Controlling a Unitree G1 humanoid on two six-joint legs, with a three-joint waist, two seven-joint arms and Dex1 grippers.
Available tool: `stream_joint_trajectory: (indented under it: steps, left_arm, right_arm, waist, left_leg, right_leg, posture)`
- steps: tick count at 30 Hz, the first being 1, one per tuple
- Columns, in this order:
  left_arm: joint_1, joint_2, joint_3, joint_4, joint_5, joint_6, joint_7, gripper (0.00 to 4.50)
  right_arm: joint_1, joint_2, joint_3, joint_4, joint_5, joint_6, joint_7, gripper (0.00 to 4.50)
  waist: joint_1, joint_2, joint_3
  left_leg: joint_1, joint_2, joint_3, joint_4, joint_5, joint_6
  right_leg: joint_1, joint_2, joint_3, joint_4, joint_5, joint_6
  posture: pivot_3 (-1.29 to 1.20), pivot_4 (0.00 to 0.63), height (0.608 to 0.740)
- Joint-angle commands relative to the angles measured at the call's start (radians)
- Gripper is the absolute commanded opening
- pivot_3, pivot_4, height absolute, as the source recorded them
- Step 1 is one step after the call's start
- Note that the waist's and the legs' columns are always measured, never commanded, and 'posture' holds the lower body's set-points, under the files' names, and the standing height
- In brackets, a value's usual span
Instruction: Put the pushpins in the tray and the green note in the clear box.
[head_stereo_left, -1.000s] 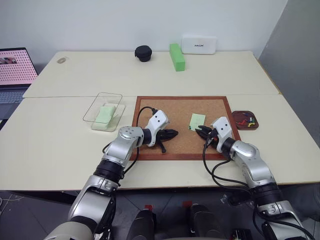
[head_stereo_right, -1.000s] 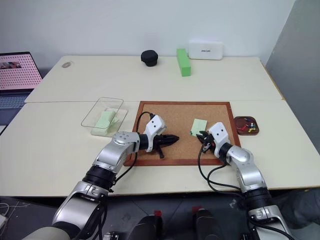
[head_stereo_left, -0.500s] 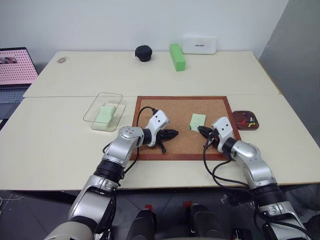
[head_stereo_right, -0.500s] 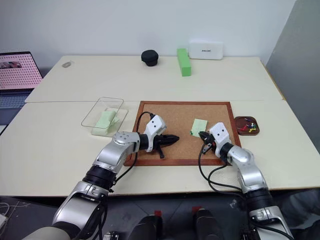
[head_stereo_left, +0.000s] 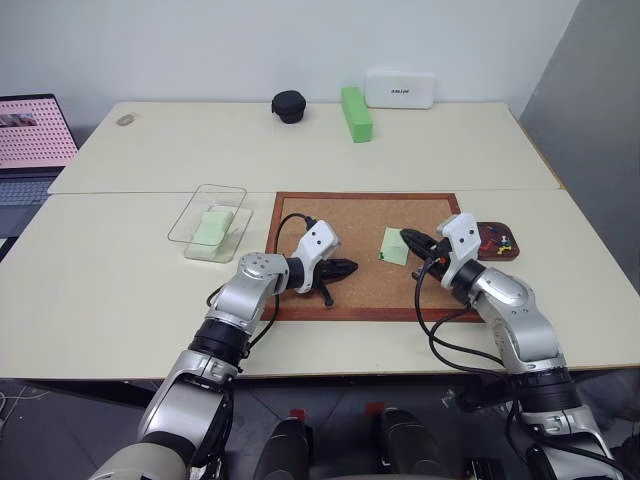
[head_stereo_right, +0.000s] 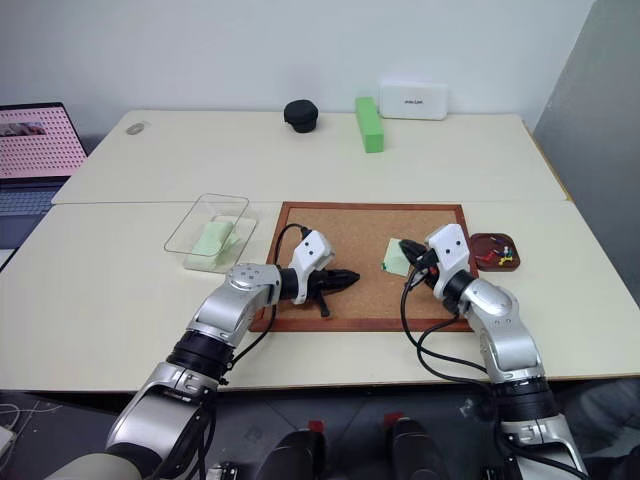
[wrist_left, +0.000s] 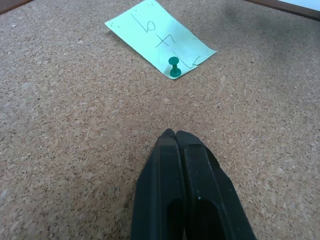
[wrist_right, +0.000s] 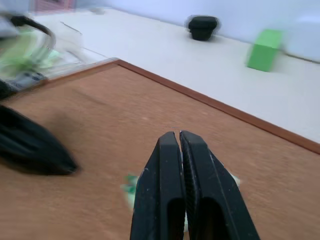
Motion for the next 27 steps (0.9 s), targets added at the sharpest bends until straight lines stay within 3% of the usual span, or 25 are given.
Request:
stream_joint_trajectory:
  steps: [1, 15, 27]
  left_arm:
    - [0.012, -0.001, -0.027, 0.029, 0.030, 0.021, 0.000, 0.00]
    - [0.009, -0.005, -0.023, 0.029, 0.026, 0.028, 0.002, 0.00]
    - [0.009, 0.000, -0.022, 0.030, 0.027, 0.026, 0.000, 0.00]
  right_arm:
    - [-0.038, -0.082, -0.016, 0.098, -0.167, -0.128, -0.133, 0.04]
    - [-0.152, -0.175, -0.045, 0.396, -0.264, -0.252, -0.277, 0.04]
    - [-0.164, -0.188, -0.048, 0.440, -0.283, -0.246, -0.297, 2.15]
  waist:
    - [0.001, 0.000, 0.000]
    - [0.000, 0.000, 0.000]
    - [-0.001, 0.000, 0.000]
  left_leg:
    - [0.000, 0.000, 0.000, 0.000, 0.000, 0.000]
    - [0.000, 0.000, 0.001, 0.000, 0.000, 0.000]
    - [0.000, 0.000, 0.001, 0.000, 0.000, 0.000]
  right_leg:
    - [0.000, 0.000, 0.000, 0.000, 0.000, 0.000]
    - [0.000, 0.000, 0.001, 0.000, 0.000, 0.000]
    - [0.000, 0.000, 0.001, 0.000, 0.000, 0.000]
  posture:
    - [0.00, 0.150, 0.740]
    - [0.00, 0.150, 0.740]
    - [0.00, 0.150, 0.740]
